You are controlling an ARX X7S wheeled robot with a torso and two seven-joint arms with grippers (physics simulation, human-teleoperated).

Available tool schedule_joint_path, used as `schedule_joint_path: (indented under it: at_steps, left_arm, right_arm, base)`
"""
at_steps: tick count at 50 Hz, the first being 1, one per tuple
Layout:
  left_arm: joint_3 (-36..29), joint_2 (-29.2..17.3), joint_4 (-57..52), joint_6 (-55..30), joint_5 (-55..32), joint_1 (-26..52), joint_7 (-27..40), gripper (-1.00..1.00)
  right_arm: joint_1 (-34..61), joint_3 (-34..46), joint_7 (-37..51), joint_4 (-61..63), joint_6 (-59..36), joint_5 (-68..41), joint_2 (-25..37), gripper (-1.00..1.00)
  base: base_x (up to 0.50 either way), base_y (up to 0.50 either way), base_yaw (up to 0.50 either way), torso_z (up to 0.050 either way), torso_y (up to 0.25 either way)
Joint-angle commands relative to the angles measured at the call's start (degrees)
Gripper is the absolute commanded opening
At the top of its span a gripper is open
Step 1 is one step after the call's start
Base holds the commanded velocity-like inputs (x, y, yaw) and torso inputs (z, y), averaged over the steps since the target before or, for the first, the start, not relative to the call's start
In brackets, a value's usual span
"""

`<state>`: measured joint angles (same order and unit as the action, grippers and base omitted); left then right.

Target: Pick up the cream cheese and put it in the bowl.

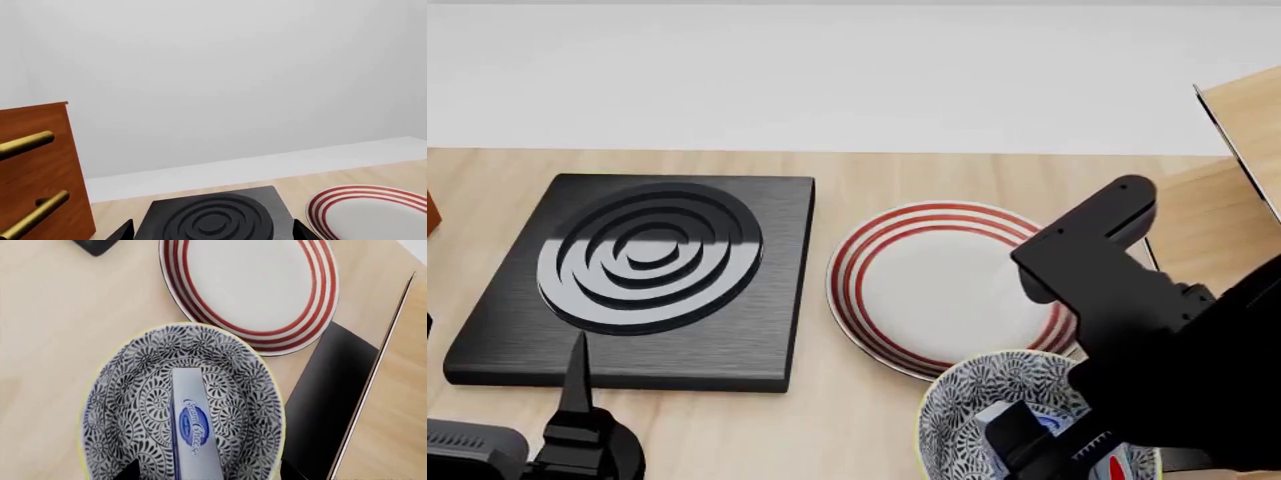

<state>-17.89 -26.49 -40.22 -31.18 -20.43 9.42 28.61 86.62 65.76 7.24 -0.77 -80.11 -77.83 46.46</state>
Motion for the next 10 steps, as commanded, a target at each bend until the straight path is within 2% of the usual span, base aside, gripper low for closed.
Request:
schedule_joint_path:
  at_steps: [1, 10]
  left_arm:
    - [-0.03, -0.13, -0.24, 0.09, -0.1, -0.09, 0.18, 1.0]
    - [-0.07, -0.21, -0.12, 0.53, -0.1, -0.07, 0.13, 1.0]
  right_arm:
    - [0.21, -0.82, 1.41, 1.57, 0.35, -1.5, 1.34, 1.0]
    - [-0.09, -1.6, 2.86, 2.77, 1.08, -2.88, 2.27, 1.0]
  base:
    - [0.0, 0.0, 0.0, 0.0, 0.0]
    - [0.0, 0.0, 0.0, 0.0, 0.0]
